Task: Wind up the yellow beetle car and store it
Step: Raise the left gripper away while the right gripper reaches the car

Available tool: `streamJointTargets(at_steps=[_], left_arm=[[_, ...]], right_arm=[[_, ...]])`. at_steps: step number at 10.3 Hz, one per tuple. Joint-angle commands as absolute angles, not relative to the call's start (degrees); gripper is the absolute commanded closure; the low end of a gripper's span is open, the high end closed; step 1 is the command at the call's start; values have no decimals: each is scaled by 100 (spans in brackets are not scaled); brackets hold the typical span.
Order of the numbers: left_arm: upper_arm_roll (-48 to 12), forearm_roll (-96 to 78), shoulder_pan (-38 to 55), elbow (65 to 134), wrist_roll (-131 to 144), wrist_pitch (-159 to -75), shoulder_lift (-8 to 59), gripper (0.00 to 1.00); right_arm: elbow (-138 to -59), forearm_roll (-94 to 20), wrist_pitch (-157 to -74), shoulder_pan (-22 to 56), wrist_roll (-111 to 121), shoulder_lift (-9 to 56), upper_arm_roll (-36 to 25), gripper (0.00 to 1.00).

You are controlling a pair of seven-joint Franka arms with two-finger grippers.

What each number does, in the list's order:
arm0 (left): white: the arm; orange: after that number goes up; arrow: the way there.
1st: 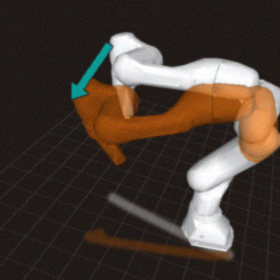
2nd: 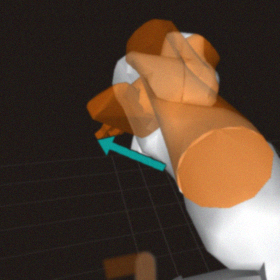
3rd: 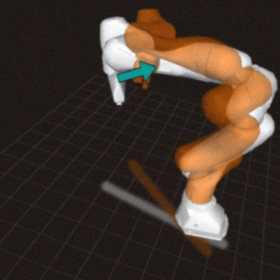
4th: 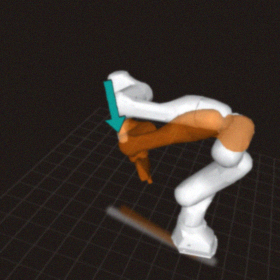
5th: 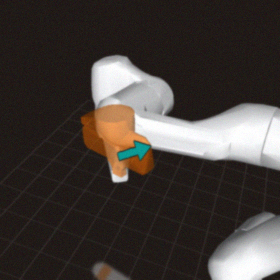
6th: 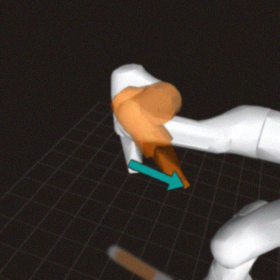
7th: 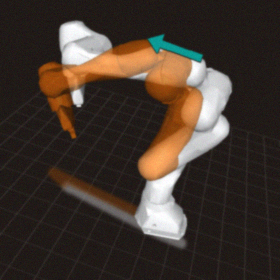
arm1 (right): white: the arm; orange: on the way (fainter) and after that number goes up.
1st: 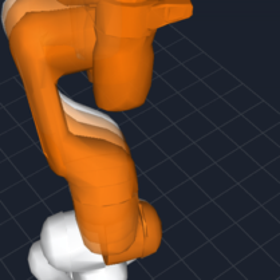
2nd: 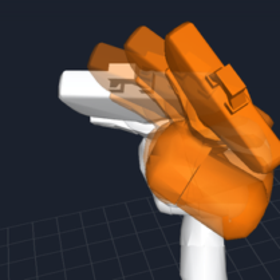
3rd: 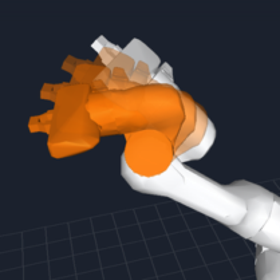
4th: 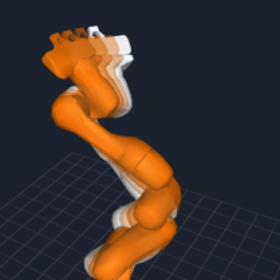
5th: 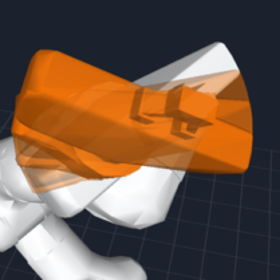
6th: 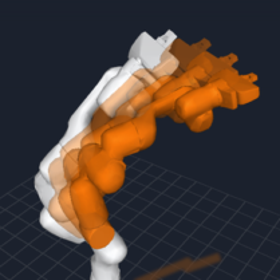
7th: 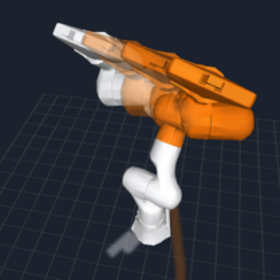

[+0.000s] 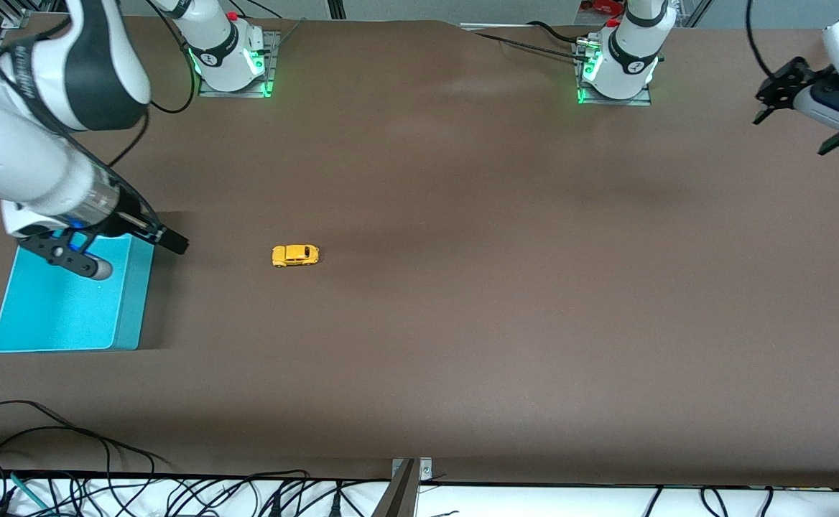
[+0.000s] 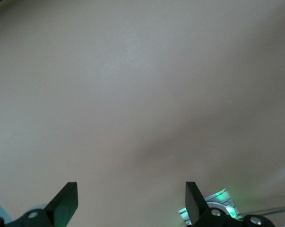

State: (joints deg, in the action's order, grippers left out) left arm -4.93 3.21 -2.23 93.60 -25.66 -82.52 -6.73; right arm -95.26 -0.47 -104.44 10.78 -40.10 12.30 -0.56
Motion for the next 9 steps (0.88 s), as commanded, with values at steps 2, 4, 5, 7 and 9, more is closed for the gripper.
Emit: streamJointTargets(at_steps=[2, 4, 5, 7, 9], left_arm=[[-492, 203, -202, 9185, -1470, -7990, -668, 0], [-466, 54, -202, 9176, -1170, -7980, -677, 0], [-457, 44, -211, 9184, -1134, -7963, -677, 0], [-457, 0, -220, 9185, -1038, -7963, -677, 0], [-318, -9, -72, 9141, -950, -7919, -633, 0]], right_arm=[[-10210, -97, -11011, 1317, -5961, 1195, -79, 0], [-10790, -35, -11712, 1493, -7508, 1256, -70, 0], [-11037, -26, -12073, 1633, -7915, 1387, -79, 0], [-11074, -26, -12566, 1784, -8820, 1904, -79, 0], [-11013, -26, -12885, 1968, -9498, 2249, -88, 0]])
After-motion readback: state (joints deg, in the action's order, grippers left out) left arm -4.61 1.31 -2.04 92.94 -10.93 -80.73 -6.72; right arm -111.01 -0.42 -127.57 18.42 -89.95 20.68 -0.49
